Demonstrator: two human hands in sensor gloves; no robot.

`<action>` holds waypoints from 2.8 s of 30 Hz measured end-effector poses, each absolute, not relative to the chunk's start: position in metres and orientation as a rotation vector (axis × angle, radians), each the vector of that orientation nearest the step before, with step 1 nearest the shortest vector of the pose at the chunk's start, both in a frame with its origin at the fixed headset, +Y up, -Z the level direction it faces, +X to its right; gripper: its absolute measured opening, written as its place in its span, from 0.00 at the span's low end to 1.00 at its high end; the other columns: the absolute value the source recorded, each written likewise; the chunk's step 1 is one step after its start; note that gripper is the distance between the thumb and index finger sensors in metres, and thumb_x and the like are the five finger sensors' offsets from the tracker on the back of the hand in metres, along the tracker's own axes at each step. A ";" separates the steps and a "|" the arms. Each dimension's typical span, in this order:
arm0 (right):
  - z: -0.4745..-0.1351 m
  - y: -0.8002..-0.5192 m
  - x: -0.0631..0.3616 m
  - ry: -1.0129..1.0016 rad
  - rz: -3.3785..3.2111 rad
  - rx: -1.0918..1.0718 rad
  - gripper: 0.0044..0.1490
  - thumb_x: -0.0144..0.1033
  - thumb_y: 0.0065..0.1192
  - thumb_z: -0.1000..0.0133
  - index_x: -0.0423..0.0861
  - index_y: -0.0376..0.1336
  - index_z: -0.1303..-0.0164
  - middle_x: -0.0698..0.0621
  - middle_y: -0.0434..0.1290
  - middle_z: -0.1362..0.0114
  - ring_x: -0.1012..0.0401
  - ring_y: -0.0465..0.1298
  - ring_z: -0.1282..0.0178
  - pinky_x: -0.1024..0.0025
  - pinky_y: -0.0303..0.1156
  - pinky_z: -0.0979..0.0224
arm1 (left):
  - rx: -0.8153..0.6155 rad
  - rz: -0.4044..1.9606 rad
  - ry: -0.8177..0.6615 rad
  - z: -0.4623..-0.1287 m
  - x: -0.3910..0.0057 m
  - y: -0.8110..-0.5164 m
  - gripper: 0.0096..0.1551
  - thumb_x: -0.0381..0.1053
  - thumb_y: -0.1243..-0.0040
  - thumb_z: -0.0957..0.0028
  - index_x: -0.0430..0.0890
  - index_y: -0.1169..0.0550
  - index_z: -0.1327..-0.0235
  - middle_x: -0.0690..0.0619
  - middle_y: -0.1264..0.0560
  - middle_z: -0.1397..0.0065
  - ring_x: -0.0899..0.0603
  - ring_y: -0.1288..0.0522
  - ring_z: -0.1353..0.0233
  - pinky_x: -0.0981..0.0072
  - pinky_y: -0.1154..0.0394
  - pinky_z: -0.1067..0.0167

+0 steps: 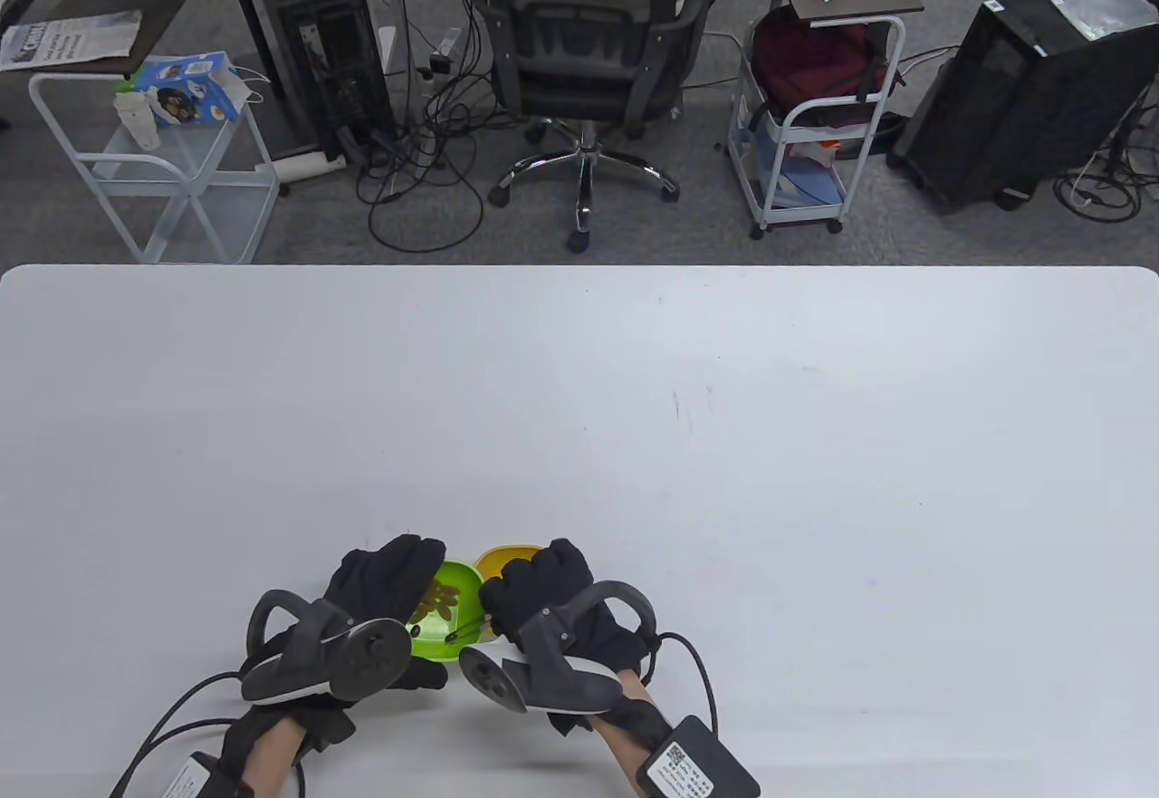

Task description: Pick coffee beans with tweezers into small dish

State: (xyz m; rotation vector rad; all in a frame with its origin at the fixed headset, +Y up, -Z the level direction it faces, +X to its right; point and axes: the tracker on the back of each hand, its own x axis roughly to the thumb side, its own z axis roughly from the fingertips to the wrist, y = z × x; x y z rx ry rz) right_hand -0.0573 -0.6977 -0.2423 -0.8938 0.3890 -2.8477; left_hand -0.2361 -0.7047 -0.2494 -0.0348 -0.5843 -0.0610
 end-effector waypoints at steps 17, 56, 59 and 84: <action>-0.253 -0.684 -0.039 0.408 -3.039 -0.835 0.25 0.43 0.52 0.51 0.54 0.65 0.43 0.56 0.75 0.48 0.58 0.77 0.53 0.42 0.68 0.23 | -0.049 -0.061 -0.583 -0.250 -0.235 -0.706 0.73 0.75 0.39 0.66 0.35 0.42 0.12 0.33 0.37 0.12 0.33 0.25 0.20 0.33 0.32 0.25; -0.266 -0.693 -0.004 0.394 -3.370 -0.772 0.27 0.44 0.54 0.51 0.52 0.65 0.41 0.56 0.75 0.48 0.58 0.77 0.54 0.43 0.69 0.23 | -0.048 -0.059 -0.582 -0.249 -0.236 -0.705 0.73 0.75 0.39 0.65 0.34 0.42 0.13 0.33 0.37 0.13 0.33 0.25 0.21 0.32 0.32 0.25; -0.262 -0.695 -0.015 0.401 -3.292 -0.824 0.27 0.44 0.54 0.51 0.52 0.65 0.41 0.56 0.75 0.48 0.58 0.77 0.54 0.43 0.69 0.23 | -0.050 -0.058 -0.582 -0.249 -0.237 -0.706 0.73 0.75 0.39 0.65 0.34 0.42 0.13 0.33 0.37 0.13 0.33 0.25 0.21 0.32 0.32 0.25; -0.252 -0.707 -0.057 0.374 -3.082 -0.983 0.27 0.44 0.56 0.51 0.53 0.65 0.41 0.56 0.75 0.48 0.57 0.77 0.54 0.43 0.68 0.23 | -0.061 -0.068 -0.593 -0.249 -0.235 -0.707 0.73 0.75 0.39 0.65 0.34 0.43 0.12 0.33 0.37 0.12 0.33 0.26 0.20 0.32 0.32 0.25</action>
